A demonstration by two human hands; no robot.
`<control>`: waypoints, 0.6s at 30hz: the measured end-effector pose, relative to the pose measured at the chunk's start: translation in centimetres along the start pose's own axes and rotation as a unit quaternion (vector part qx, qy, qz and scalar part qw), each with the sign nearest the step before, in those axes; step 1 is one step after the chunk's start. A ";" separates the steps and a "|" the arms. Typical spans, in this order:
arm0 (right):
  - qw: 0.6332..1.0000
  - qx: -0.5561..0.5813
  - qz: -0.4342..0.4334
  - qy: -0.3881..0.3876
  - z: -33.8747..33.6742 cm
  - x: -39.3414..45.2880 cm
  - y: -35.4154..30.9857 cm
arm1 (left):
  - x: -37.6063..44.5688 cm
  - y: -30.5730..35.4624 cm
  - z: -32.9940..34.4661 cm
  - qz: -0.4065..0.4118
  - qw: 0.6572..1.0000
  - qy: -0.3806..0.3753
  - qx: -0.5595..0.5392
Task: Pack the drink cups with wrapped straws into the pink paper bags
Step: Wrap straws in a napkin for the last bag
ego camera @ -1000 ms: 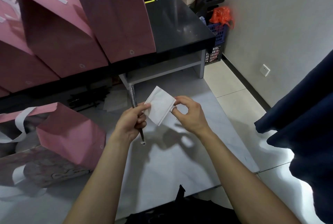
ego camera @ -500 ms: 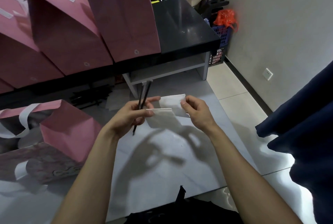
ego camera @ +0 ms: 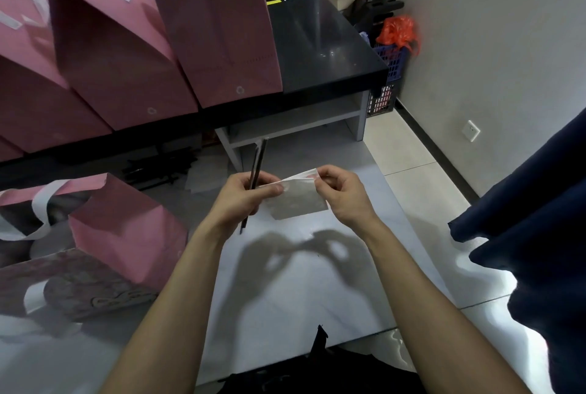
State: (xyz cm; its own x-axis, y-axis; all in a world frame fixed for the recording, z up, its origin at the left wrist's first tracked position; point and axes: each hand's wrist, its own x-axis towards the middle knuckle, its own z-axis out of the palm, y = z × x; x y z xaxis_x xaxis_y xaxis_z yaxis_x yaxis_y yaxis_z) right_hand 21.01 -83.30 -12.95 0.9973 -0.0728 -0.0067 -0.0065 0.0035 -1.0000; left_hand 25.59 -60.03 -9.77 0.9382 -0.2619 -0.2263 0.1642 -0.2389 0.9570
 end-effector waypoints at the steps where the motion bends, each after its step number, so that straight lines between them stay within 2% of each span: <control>1: 1.000 -0.001 0.000 0.014 0.1 0.1 0.1 | -0.1 0.0 0.0 -0.001 1.000 -0.002 -0.001; 8: 0.997 0.015 -0.002 0.075 0.7 0.3 -0.1 | -0.5 -0.2 0.6 -0.014 0.999 0.015 -0.041; 11: 0.999 0.019 0.005 0.047 0.7 0.1 -0.3 | -0.4 -0.3 0.6 -0.009 0.999 0.041 -0.026; 15: 0.999 0.019 0.031 -0.039 0.8 -0.3 -0.1 | -0.4 -0.3 0.4 0.016 0.998 0.066 0.006; 18: 0.998 -0.039 0.043 0.015 1.3 0.0 0.5 | -0.5 -0.1 0.2 0.019 0.993 0.107 0.036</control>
State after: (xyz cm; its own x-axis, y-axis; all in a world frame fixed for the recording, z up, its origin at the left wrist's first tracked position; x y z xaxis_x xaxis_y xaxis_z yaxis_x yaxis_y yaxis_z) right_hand 21.07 -82.00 -13.46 0.9902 -0.1057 -0.0915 -0.0988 -0.0661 -0.9929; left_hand 25.07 -60.10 -9.75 0.9878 -0.0702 -0.1387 0.1117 -0.3005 0.9472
